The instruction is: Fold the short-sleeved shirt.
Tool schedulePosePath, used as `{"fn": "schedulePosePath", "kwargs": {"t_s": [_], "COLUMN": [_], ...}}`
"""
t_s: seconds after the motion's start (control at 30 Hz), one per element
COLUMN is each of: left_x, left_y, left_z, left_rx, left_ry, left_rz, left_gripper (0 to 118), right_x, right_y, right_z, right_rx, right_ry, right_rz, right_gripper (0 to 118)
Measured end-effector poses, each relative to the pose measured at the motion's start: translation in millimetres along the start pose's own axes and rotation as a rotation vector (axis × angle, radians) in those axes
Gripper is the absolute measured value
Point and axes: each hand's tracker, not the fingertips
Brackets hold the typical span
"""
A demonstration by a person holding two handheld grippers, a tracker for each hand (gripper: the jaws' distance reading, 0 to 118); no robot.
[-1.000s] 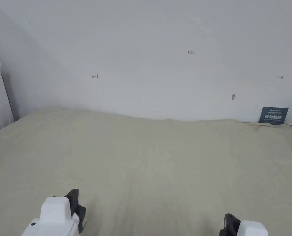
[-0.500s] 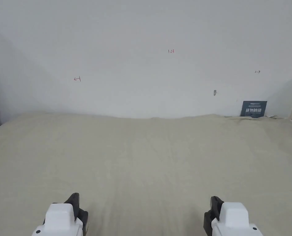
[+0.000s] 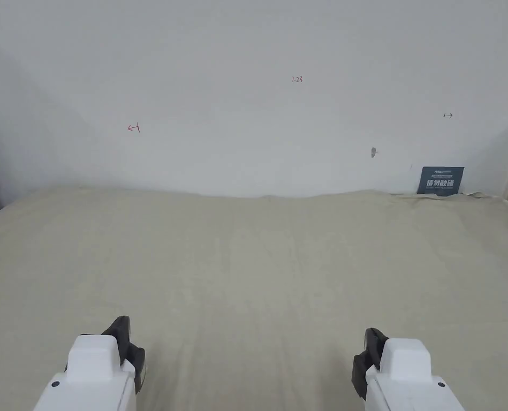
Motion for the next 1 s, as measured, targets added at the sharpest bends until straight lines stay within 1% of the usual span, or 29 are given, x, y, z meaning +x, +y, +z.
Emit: {"fn": "schedulePosePath", "kwargs": {"t_s": [0.07,0.17,0.33,0.37,0.4,0.43,0.47,0.5,0.53,0.57,0.6,0.63,0.67,0.7,0.73,0.77,0.83,0.87,0.93,1.0], "left_x": [-1.3,-2.8,-3.6,-4.6,-4.1,-3.4,-2.8,-3.6,-3.3,-3.1,-3.6,-4.5,-5.3,-5.9,-6.3,-7.8,-8.1,-8.0,-8.8,-12.0], "left_y": [-0.9,-0.9,-0.1,0.1,0.8,1.9,2.4,1.4,1.6,2.1,2.7,3.2,3.2,3.3,3.6,3.5,3.6,3.4,2.3,1.0], "left_z": [-0.1,-0.6,-3.7,-4.0,-5.1,-6.7,-8.1,-9.4,-11.4,-12.8,-13.5,-13.0,-13.2,-13.3,-13.5,-12.4,-14.4,-16.2,-16.2,-17.0], "left_rx": [0.000,-0.001,-0.011,-0.011,-0.013,-0.016,-0.017,-0.017,-0.021,-0.028,-0.034,-0.037,-0.035,-0.032,-0.027,-0.021,-0.019,-0.025,-0.027,-0.023], "left_ry": [-0.002,-0.008,-0.023,-0.026,-0.028,-0.029,-0.028,-0.027,-0.022,-0.021,-0.019,-0.015,-0.014,-0.014,-0.015,-0.014,-0.003,0.008,0.025,0.028], "left_rz": [0.006,0.012,0.017,0.019,0.018,0.016,0.015,0.013,0.011,0.008,0.010,0.016,0.028,0.036,0.042,0.044,0.038,0.031,0.027,0.039], "left_gripper": [0,0,0,0,0,3,13,13,17,25,42,64,83,93,97,98,104,111,118,118], "right_x": [-0.5,-2.9,-4.2,-4.3,-4.1,-3.9,-3.7,-2.9,-2.0,-1.2,-0.4,0.3,1.0,1.6,2.2,2.9,3.7,4.2,4.6,5.1], "right_y": [-0.2,1.1,4.7,5.3,5.8,6.1,6.9,7.5,8.2,8.9,9.0,8.9,8.3,8.0,7.9,8.0,7.2,6.9,7.4,8.5], "right_z": [0.9,0.0,-4.2,-5.1,-6.1,-7.1,-7.9,-8.7,-9.6,-10.7,-11.2,-11.5,-12.2,-13.3,-14.6,-16.5,-16.9,-16.6,-16.4,-17.4], "right_rx": [0.007,0.008,0.009,0.007,0.006,0.005,0.001,0.000,-0.004,-0.011,-0.012,-0.012,-0.010,-0.010,-0.012,-0.018,-0.010,0.006,0.023,0.025], "right_ry": [-0.001,0.001,0.010,0.013,0.015,0.020,0.015,0.014,0.014,0.013,0.010,0.007,0.003,0.000,-0.003,-0.005,-0.007,-0.004,0.008,0.020], "right_rz": [-0.005,0.016,0.021,0.025,0.024,0.021,0.018,0.010,0.002,-0.008,-0.014,-0.019,-0.021,-0.020,-0.021,-0.021,-0.027,-0.030,-0.032,-0.044], "right_gripper": [1,1,1,6,15,31,59,59,65,75,84,87,88,91,95,101,109,111,111,111]}}
